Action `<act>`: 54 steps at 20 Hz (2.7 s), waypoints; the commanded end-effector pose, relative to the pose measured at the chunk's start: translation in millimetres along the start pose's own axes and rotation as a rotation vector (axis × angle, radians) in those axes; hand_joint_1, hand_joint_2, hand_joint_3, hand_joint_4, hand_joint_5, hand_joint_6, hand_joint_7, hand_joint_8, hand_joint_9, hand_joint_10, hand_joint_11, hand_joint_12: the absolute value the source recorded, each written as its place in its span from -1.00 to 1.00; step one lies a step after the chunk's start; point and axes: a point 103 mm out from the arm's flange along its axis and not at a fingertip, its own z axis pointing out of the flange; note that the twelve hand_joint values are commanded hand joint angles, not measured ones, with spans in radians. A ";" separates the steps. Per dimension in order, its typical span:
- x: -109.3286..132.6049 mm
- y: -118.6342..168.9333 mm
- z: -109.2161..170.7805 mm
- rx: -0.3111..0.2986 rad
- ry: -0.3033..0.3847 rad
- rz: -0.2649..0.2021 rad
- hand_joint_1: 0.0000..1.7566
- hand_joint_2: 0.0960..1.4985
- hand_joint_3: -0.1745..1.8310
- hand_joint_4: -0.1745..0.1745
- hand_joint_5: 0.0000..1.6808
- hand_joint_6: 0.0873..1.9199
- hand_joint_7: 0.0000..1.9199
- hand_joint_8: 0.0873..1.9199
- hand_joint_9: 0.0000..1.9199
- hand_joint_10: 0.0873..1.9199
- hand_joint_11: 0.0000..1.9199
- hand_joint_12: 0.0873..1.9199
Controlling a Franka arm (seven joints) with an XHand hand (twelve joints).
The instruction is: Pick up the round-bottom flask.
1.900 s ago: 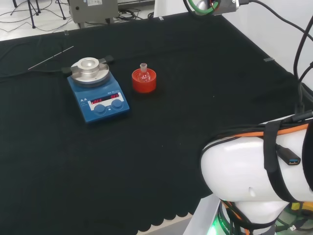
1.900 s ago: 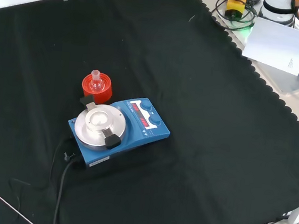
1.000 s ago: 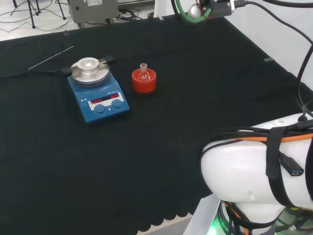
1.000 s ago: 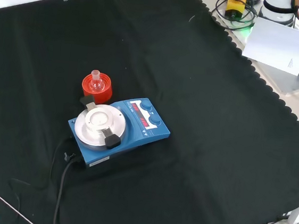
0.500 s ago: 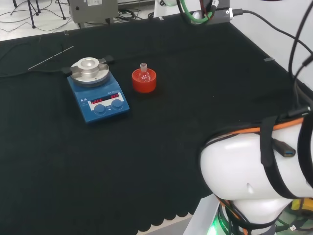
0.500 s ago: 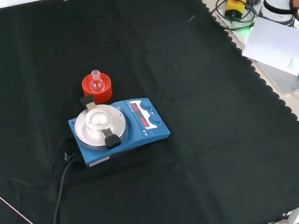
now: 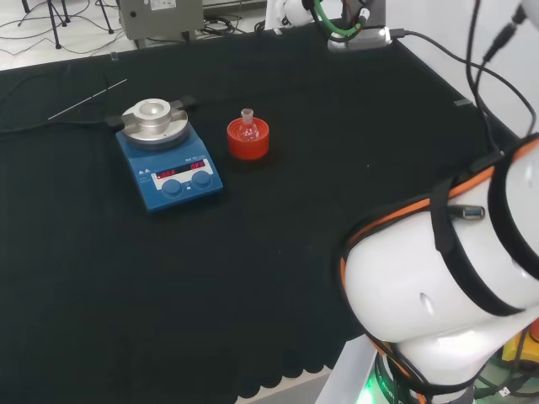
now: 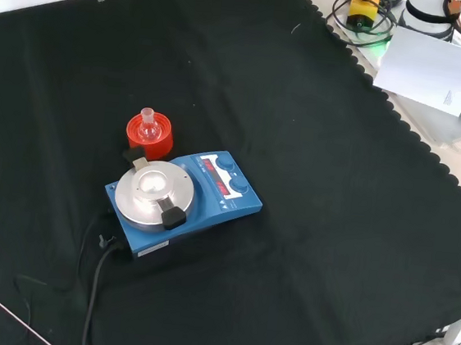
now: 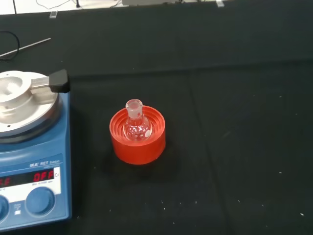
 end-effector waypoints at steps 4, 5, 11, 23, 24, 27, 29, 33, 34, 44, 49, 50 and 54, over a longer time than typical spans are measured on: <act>-28.0 107.7 33.4 -0.010 0.061 -0.032 -0.50 0.45 -0.55 -0.26 -0.65 -1.00 -0.95 -0.52 -0.85 -0.34 -1.00 0.01; -28.6 113.9 37.3 -0.006 0.067 -0.031 -0.50 0.44 -0.55 -0.26 -0.64 -1.00 -0.94 -0.51 -0.85 -0.34 -1.00 0.01; -24.1 151.7 60.5 -0.010 0.090 -0.018 -0.49 0.43 -0.55 -0.26 -0.63 -1.00 -0.93 -0.50 -0.85 -0.34 -1.00 0.03; -12.3 228.1 129.8 0.058 0.179 -0.026 -0.26 0.24 -0.50 -0.29 -0.56 -1.00 -0.92 -0.45 -0.81 -0.33 -1.00 0.09; -12.3 231.9 135.2 0.061 0.186 -0.027 -0.25 0.20 -0.45 -0.29 -0.55 -1.00 -0.91 -0.44 -0.81 -0.33 -1.00 0.09; -11.3 240.7 148.9 0.082 0.194 -0.027 -0.22 0.12 -0.37 -0.28 -0.53 -1.00 -0.91 -0.43 -0.80 -0.33 -1.00 0.09; -10.8 243.7 157.3 0.093 0.200 -0.026 -0.22 0.11 -0.36 -0.28 -0.52 -1.00 -0.90 -0.42 -0.80 -0.33 -1.00 0.09; -11.2 241.5 176.9 0.110 0.231 -0.025 -0.22 0.09 -0.35 -0.28 -0.52 -1.00 -0.90 -0.42 -0.79 -0.33 -1.00 0.09; -11.6 239.8 182.5 0.109 0.239 -0.026 -0.21 0.09 -0.35 -0.28 -0.52 -1.00 -0.90 -0.42 -0.79 -0.33 -1.00 0.09; -10.8 221.7 223.3 0.128 0.316 -0.081 -0.20 0.01 -0.31 -0.26 -0.49 -1.00 -0.89 -0.42 -0.79 -0.33 -1.00 0.08; -13.6 208.9 236.0 0.118 0.322 -0.089 -0.19 -0.01 -0.31 -0.26 -0.47 -1.00 -0.88 -0.41 -0.79 -0.33 -1.00 0.08; -14.3 206.3 238.9 0.115 0.325 -0.091 -0.19 -0.01 -0.30 -0.26 -0.47 -1.00 -0.87 -0.41 -0.79 -0.33 -1.00 0.08; -14.3 199.0 249.4 0.098 0.349 -0.108 -0.18 -0.01 -0.30 -0.26 -0.46 -1.00 -0.86 -0.41 -0.78 -0.33 -1.00 0.07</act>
